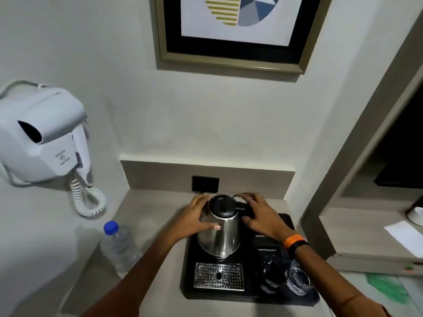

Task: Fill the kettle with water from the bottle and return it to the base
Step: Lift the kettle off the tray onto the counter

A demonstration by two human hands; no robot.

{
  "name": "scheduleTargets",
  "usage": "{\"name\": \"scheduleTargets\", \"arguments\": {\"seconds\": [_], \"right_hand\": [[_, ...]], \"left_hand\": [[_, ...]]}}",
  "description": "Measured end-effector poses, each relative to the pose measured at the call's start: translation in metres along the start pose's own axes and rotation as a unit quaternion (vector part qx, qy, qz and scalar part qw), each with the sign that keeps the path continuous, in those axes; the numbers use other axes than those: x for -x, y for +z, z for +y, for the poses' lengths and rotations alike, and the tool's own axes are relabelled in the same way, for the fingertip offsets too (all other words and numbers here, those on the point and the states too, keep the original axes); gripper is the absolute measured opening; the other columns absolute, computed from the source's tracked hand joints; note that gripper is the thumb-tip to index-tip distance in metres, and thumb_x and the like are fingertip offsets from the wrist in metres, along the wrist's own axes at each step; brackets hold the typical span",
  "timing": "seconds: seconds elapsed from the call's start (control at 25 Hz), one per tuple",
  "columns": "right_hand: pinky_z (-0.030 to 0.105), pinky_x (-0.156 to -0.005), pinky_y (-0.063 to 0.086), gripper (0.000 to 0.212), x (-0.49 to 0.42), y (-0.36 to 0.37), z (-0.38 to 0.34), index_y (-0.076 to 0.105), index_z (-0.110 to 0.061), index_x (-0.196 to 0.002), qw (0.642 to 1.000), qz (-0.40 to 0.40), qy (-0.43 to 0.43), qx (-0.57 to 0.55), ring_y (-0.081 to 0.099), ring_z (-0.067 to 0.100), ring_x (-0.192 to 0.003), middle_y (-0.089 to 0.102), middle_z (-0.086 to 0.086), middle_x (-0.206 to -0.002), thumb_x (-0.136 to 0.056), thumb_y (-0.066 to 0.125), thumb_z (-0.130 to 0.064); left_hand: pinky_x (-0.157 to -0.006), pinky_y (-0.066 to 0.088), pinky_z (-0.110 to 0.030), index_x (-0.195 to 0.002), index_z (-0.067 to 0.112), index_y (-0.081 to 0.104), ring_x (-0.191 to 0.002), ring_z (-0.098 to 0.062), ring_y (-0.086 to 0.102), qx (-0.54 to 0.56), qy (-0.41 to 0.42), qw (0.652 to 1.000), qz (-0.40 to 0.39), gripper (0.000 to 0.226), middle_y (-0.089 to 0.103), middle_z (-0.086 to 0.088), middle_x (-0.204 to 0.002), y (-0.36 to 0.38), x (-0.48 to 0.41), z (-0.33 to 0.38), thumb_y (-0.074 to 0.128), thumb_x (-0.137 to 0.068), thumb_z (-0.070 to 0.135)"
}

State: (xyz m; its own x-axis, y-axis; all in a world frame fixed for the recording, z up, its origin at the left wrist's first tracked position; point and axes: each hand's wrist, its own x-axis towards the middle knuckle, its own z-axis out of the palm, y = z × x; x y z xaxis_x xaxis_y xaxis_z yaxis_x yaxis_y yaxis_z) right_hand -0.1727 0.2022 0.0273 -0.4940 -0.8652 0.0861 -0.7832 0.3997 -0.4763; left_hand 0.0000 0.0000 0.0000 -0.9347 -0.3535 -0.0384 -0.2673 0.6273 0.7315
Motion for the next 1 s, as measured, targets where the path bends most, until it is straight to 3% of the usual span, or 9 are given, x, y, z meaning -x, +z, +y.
{"name": "scheduleTargets", "arguments": {"seconds": [0.08, 0.2, 0.32, 0.52, 0.64, 0.68, 0.76, 0.92, 1.0], "right_hand": [[0.043, -0.101, 0.051, 0.075, -0.002, 0.004, 0.002, 0.036, -0.031, -0.15, 0.999, -0.032, 0.002, 0.011, 0.051, 0.028, -0.128, 0.05, 0.007, -0.14, -0.08, 0.061, -0.019], [0.046, -0.098, 0.051, 0.065, -0.005, 0.011, 0.007, 0.046, -0.019, -0.146, 1.0, -0.009, -0.016, 0.011, 0.058, 0.034, -0.119, 0.062, 0.015, -0.125, -0.086, 0.065, -0.007], [0.045, -0.097, 0.051, 0.064, -0.013, 0.008, 0.0, 0.053, -0.018, -0.142, 0.998, -0.007, -0.054, -0.002, 0.061, 0.032, -0.117, 0.066, 0.013, -0.123, -0.083, 0.073, -0.005], [0.044, -0.092, 0.055, 0.064, -0.058, 0.002, -0.037, 0.059, -0.016, -0.135, 0.99, -0.002, -0.141, -0.019, 0.067, 0.03, -0.108, 0.072, 0.011, -0.116, -0.076, 0.073, 0.005], [0.039, -0.093, 0.054, 0.059, -0.1, 0.022, -0.072, 0.061, -0.011, -0.133, 0.984, -0.022, -0.169, -0.05, 0.068, 0.028, -0.106, 0.072, 0.013, -0.116, -0.078, 0.074, 0.006], [0.036, -0.093, 0.054, 0.057, -0.113, 0.031, -0.083, 0.061, -0.01, -0.131, 0.983, -0.04, -0.167, -0.066, 0.068, 0.028, -0.105, 0.071, 0.014, -0.115, -0.078, 0.073, 0.006], [0.033, -0.094, 0.052, 0.053, -0.134, 0.051, -0.1, 0.063, -0.007, -0.126, 0.979, -0.076, -0.16, -0.098, 0.067, 0.027, -0.106, 0.071, 0.014, -0.114, -0.077, 0.072, 0.011], [0.034, -0.091, 0.054, 0.046, -0.161, 0.083, -0.107, 0.067, -0.002, -0.113, 0.976, -0.105, -0.144, -0.125, 0.067, 0.024, -0.101, 0.072, 0.013, -0.108, -0.072, 0.071, 0.018], [0.024, -0.088, 0.055, 0.045, -0.17, 0.093, -0.105, 0.067, -0.002, -0.111, 0.975, -0.129, -0.126, -0.129, 0.068, 0.024, -0.101, 0.072, 0.012, -0.108, -0.072, 0.069, 0.019]], "left_hand": [[-0.116, 0.039, -0.036, -0.153, 0.035, 0.029, -0.141, -0.018, 0.041, 0.035, -0.008, 0.999, 0.0, 0.108, 0.036, 0.004, -0.156, 0.004, 0.0, -0.003, 0.09, -0.065, 0.046], [-0.1, 0.054, -0.034, -0.138, 0.046, 0.044, -0.121, -0.025, 0.06, 0.123, -0.032, 0.99, 0.057, 0.1, 0.06, 0.006, -0.132, 0.017, 0.003, -0.011, 0.095, -0.056, 0.02], [-0.101, 0.055, -0.047, -0.143, 0.02, 0.051, -0.12, -0.026, 0.063, 0.194, -0.065, 0.972, 0.114, 0.105, 0.067, -0.005, -0.129, 0.021, 0.011, -0.012, 0.094, -0.049, 0.001], [-0.094, 0.057, -0.055, -0.13, 0.029, 0.061, -0.117, -0.022, 0.067, 0.285, -0.097, 0.93, 0.212, 0.095, 0.073, 0.002, -0.122, -0.006, 0.029, -0.032, 0.094, -0.043, 0.009], [-0.101, 0.053, -0.054, -0.126, 0.047, 0.059, -0.121, -0.026, 0.064, 0.297, -0.099, 0.904, 0.292, 0.095, 0.071, 0.016, -0.121, -0.029, 0.043, -0.055, 0.089, -0.044, 0.009], [-0.102, 0.051, -0.057, -0.134, 0.045, 0.054, -0.123, -0.028, 0.062, 0.303, -0.114, 0.891, 0.318, 0.102, 0.069, 0.014, -0.126, -0.033, 0.045, -0.064, 0.087, -0.05, -0.001], [-0.103, 0.048, -0.064, -0.152, 0.021, 0.035, -0.13, -0.036, 0.055, 0.306, -0.149, 0.873, 0.349, 0.11, 0.056, -0.008, -0.143, -0.035, 0.047, -0.076, 0.079, -0.06, -0.02], [-0.113, 0.043, -0.049, -0.158, 0.014, 0.018, -0.143, -0.032, 0.039, 0.189, -0.202, 0.881, 0.384, 0.112, 0.031, -0.015, -0.157, -0.026, 0.042, -0.089, 0.079, -0.068, -0.012], [-0.112, 0.044, -0.051, -0.159, 0.017, 0.012, -0.146, -0.031, 0.035, 0.2, -0.212, 0.878, 0.38, 0.109, 0.023, -0.012, -0.161, -0.02, 0.039, -0.092, 0.075, -0.075, -0.01]]}}
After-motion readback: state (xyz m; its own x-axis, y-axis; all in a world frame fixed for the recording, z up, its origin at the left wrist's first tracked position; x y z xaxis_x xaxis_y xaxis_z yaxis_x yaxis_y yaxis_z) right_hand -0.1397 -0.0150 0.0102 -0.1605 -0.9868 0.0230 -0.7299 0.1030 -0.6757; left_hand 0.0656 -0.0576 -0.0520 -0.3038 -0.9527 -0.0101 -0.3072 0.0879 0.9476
